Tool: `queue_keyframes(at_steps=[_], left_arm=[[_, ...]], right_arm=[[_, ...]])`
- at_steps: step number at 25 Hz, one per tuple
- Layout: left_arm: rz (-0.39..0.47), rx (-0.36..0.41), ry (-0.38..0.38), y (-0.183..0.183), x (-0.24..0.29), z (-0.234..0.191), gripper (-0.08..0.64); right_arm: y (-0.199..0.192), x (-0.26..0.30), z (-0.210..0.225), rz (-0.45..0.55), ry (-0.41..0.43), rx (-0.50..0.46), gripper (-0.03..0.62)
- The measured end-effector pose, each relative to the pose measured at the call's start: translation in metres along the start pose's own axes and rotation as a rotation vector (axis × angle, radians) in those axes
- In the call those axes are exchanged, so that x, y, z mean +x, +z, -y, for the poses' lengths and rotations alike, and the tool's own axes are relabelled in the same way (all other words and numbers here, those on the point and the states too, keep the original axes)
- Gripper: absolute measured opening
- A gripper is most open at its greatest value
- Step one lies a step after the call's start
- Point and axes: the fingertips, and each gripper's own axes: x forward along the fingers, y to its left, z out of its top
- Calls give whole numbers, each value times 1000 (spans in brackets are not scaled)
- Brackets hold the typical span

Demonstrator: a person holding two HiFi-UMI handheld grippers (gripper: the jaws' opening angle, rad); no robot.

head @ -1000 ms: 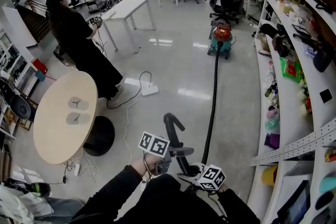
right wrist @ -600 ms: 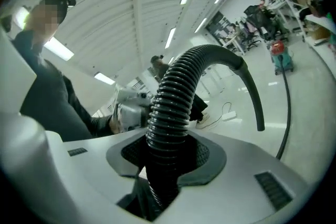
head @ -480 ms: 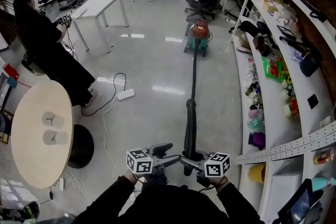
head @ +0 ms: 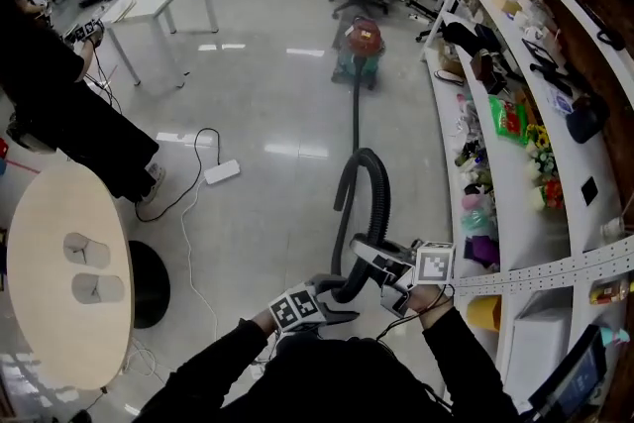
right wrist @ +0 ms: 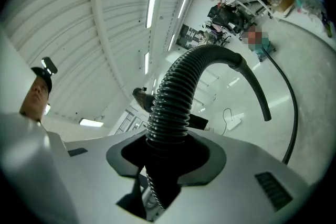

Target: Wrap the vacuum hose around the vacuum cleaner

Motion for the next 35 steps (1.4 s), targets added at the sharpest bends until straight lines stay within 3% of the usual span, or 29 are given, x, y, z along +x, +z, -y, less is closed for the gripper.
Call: queue_keyframes(at_steps=[2, 3, 4, 7, 9, 11, 13, 15, 19, 21, 24, 29, 30, 31, 32, 35], left_arm=[[4, -20, 32, 4, 6, -19, 353], [8, -28, 54, 6, 5, -30, 304], [12, -29, 71, 10, 3, -39, 190], [12, -20, 60, 25, -8, -51, 187], [-10, -13, 1, 40, -16, -48, 175], [-53, -24, -96, 55, -21, -41, 169], [-103, -54, -184, 69, -23, -38, 167], [-125, -130, -231, 81, -24, -45, 167], [-67, -391, -240, 113, -17, -90, 169], [-58, -464, -217, 132, -12, -116, 170], [0, -511, -204, 176, -2, -149, 170], [51, -557, -194, 239, 18, -192, 170], [54, -564, -191, 247, 21, -198, 170], [62, -572, -193, 253, 24, -202, 170], [76, -581, -201, 260, 25, -206, 170], [135, -605, -233, 281, 26, -217, 170]], right_arm=[[25, 13, -5, 32, 30, 10, 158], [35, 18, -6, 43, 40, 14, 158], [43, 21, -4, 55, 48, 23, 158], [65, 26, 0, 93, 112, 50, 158], [78, 29, 2, 107, 171, 38, 203], [83, 26, 11, 88, 207, 12, 328], [82, 15, 25, 42, 240, -26, 370], [78, -4, 43, -1, 272, -39, 371], [65, -45, 85, -53, 253, -56, 371], [47, -55, 91, -124, 252, -124, 371], [12, -56, 90, -308, 255, -319, 371], [-3, -35, 119, -535, 106, -827, 370], [5, -31, 125, -547, 73, -915, 350], [13, -29, 129, -555, 53, -985, 283], [21, -28, 131, -560, 50, -1027, 216], [39, -26, 125, -523, 110, -977, 215]])
